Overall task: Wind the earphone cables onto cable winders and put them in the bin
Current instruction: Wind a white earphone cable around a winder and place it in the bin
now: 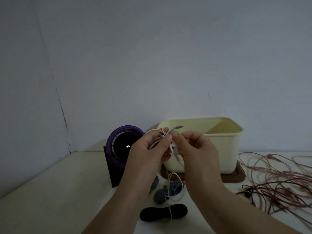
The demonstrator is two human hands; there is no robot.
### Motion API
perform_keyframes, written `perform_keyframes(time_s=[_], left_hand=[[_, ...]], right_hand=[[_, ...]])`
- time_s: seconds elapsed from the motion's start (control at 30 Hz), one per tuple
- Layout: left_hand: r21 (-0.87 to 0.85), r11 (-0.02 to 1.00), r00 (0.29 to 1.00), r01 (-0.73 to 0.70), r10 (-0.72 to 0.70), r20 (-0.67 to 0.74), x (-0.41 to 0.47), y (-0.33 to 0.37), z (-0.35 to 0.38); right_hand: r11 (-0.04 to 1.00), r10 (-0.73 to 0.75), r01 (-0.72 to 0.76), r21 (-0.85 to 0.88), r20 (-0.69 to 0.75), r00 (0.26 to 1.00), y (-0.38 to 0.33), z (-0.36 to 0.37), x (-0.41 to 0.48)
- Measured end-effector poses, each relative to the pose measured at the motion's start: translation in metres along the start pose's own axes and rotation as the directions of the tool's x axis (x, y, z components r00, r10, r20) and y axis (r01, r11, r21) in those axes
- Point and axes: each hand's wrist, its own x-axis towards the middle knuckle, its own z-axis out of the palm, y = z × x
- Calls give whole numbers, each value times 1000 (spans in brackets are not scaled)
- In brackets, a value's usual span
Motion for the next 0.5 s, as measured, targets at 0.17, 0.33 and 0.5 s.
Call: perform_keyframes(time_s=[0.17, 0.33, 0.5], left_hand=[[-134, 991, 999, 14, -20, -44, 1, 4, 2], [-276, 961, 984, -11, -39, -173, 3, 7, -4], [-276, 960, 978, -53, -6, -210, 0, 4, 3]], right_hand=[[995, -48, 60, -74, 146, 988, 1, -3, 4], [683, -493, 620, -386, 383, 782, 13, -9, -3], [759, -431, 551, -346, 368, 824, 19, -6, -5]])
